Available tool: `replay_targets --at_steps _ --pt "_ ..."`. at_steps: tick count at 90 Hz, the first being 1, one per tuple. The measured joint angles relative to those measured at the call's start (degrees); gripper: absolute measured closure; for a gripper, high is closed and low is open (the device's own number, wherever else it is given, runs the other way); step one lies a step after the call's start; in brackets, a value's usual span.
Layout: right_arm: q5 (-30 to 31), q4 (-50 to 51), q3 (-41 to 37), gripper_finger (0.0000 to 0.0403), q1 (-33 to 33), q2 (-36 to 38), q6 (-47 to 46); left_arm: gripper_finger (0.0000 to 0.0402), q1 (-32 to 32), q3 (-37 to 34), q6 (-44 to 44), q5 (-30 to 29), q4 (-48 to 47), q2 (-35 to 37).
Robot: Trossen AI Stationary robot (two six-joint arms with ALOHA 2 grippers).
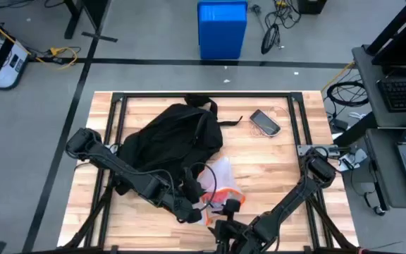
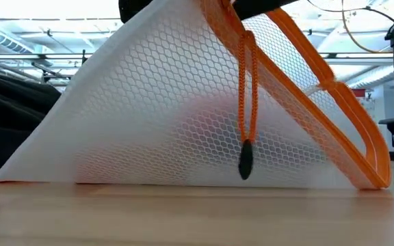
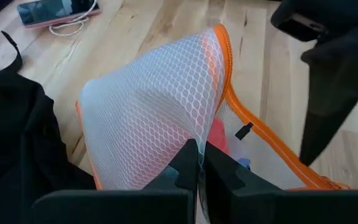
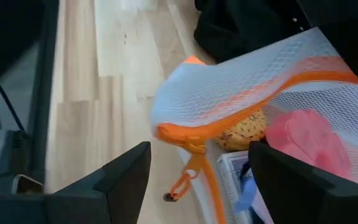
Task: Unpack backpack
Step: Close the orange zip bag
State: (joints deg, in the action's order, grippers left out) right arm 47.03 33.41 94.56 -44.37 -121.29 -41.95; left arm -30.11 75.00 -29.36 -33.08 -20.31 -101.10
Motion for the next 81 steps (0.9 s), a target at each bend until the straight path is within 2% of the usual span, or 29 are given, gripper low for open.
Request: replay_targets --at_steps 9,29,40,54,81 --pt "-0.2 0.1 0.0 0.0172 -0.4 -0.7 -1.4 0.0402 0.0 0.0 0.1 0.0 -0.2 0.0" --pt "-0.4 -0.3 0.0 0.0251 -1.5 -0.9 -2.3 0.0402 0.0 0.0 0.1 0.0 -0.3 0.0" --pt "-0.6 -0.3 0.0 0.0278 -1.5 -0.9 -1.9 0.0402 0.0 0.0 0.1 0.0 -0.2 0.0" --pt "-0.6 -0.2 0.0 0.0282 -0.4 -0.9 -1.4 0.0402 0.0 0.0 0.1 0.0 -0.1 0.0" --pt "-0.7 0.5 0.0 0.0261 1.7 -0.9 -0.7 0.0402 0.0 0.0 0.2 -0.1 -0.1 0.0"
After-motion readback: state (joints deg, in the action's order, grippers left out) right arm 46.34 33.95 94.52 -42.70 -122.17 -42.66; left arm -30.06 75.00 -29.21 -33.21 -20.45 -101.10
